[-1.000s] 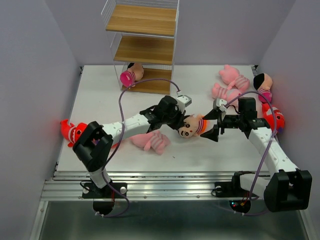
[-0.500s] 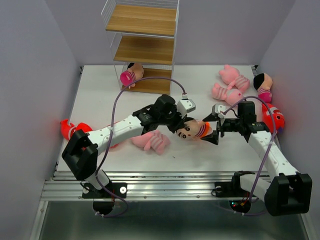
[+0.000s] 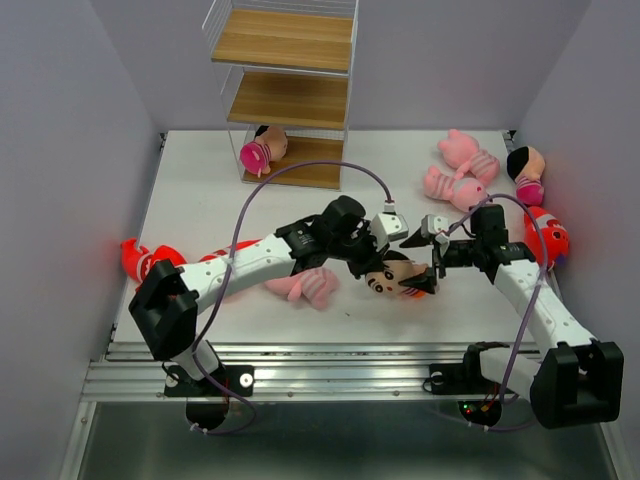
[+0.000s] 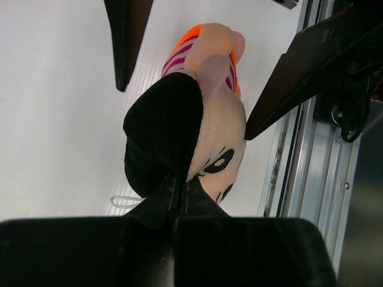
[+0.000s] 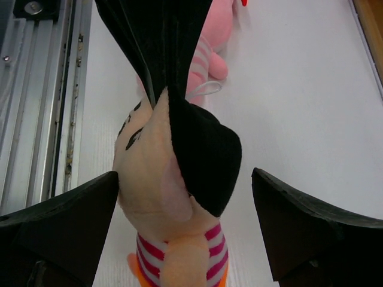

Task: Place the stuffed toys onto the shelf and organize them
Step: Pass the stuffed toy from the left arm to the right, then pass the stuffed toy from the right arm to the left

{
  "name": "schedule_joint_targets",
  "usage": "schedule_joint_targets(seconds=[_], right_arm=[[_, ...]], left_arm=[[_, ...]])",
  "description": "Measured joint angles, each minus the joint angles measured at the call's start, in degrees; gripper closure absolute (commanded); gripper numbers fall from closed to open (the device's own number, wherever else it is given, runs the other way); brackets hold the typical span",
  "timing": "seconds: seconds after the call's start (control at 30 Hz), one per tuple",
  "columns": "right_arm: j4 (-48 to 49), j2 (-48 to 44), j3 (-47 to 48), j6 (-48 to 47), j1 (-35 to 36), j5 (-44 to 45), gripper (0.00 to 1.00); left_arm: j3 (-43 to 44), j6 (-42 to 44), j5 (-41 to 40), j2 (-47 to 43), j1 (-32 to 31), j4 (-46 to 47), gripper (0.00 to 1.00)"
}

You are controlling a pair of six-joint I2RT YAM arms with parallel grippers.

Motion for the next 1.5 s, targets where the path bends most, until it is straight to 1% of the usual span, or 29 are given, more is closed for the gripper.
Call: schedule_joint_targets(seconds=[0.07,0.1,0.13,0.2,0.23,0.27,0.3,0.33,0.37,0.4,0.43,0.5,0.53,0.6,0.63,0.67,0.7,0.77,0.83,0.97,1.0,1.07,1.23,1.4,1.5], right_arm=[[-1.66,1.11,0.31,-1.44,0.26,-0.5,0.12],[-3.04,1.77,0.59,-2.38,0.35,-0.66,0.2],[-4.46,2.34,0.94,-3.54,0.44,-0.94,0.24],[-6.88,3.19,1.86,-5.44,0.44,-1.36,0.39],[-8.22,3.61,2.47,-6.75,0.44,-1.51,0.52],[-8.7,3.67,2.71,-7.26,0.44,-1.55,0.59],[-9.42,3.74,3.06,-7.78,0.44,-1.6,0.73],[-9.86,3.74,3.26,-8.11,0.42,-1.75,0.81],[-9.97,3.74,3.41,-8.22,0.44,-2.14,0.98],[-10.01,3.74,3.56,-8.2,0.44,-2.54,0.99],[-9.77,3.74,3.67,-7.63,0.44,-3.04,0.99],[-9.46,3.61,4.0,-6.6,0.52,-4.11,0.99],[-9.44,3.58,4.04,-6.08,0.55,-4.42,0.99],[-9.09,3.48,4.04,-4.2,0.55,-4.79,0.99],[-8.83,3.37,4.04,-2.84,0.57,-4.72,0.99],[-8.44,3.28,4.04,-1.46,0.59,-4.79,0.99],[-6.56,2.89,4.04,2.12,0.59,-4.68,0.99],[-2.84,2.19,3.96,7.61,0.59,-3.96,0.99],[4.72,0.63,3.17,16.55,0.59,-1.25,0.99],[19.63,-3.28,1.14,37.09,0.59,6.82,0.99],[23.19,-3.56,1.18,42.66,0.59,9.07,0.99],[27.41,-3.37,1.77,50.9,0.59,12.2,0.99],[36.81,0.7,5.6,73.42,0.59,20.59,0.99],[44.63,3.63,6.01,91.1,0.59,25.53,0.99],[48.65,4.87,5.66,98.71,0.59,27.28,0.99]], left_arm=[[0.28,-0.46,0.26,0.0,0.02,0.37,1.0],[0.39,-0.74,0.37,0.0,0.02,0.74,1.0],[0.42,-1.03,0.44,0.0,0.02,1.42,1.0],[0.42,-1.7,0.42,-0.02,0.02,2.25,1.0],[0.42,-2.14,0.02,-0.02,0.02,2.64,1.0],[0.42,-2.58,-0.28,-0.09,0.0,3.08,1.0],[0.24,-3.02,-0.59,-0.37,0.0,3.65,1.0],[-0.11,-3.43,-0.76,-0.72,0.02,4.26,1.0],[-0.9,-4.07,-1.07,-1.46,0.02,5.29,0.98],[-2.1,-4.81,-1.51,-2.69,0.02,6.69,0.91],[-3.04,-5.68,-2.08,-3.58,0.02,8.0,0.72],[-6.19,-7.93,-3.23,-6.25,0.0,11.43,0.5],[-8.15,-9.62,-4.24,-7.82,0.02,13.97,0.26],[-11.91,-12.87,-6.78,-11.23,0.17,18.86,0.07],[-13.84,-13.49,-8.07,-13.07,0.33,21.55,0.01],[-15.58,-15.15,-9.46,-14.84,0.46,23.87,0.01],[-18.82,-17.2,-11.63,-18.51,0.63,27.45,0.01],[-21.75,-19.5,-14.27,-22.64,0.87,31.23,0.01],[-25.53,-22.88,-17.46,-27.65,1.09,37.59,0.01],[-30.38,-28.98,-20.17,-31.85,1.16,44.06,0.01],[-31.3,-30.86,-20.48,-31.85,1.14,45.31,0.01],[-32.92,-34.38,-20.72,-30.84,1.16,46.93,0.01],[-36.15,-44.37,-21.29,-25.44,1.14,50.62,0.01],[-36.35,-51.54,-21.53,-20.81,1.14,54.4,0.01],[-36.35,-56.02,-21.88,-18.88,1.14,57.05,0.01]])
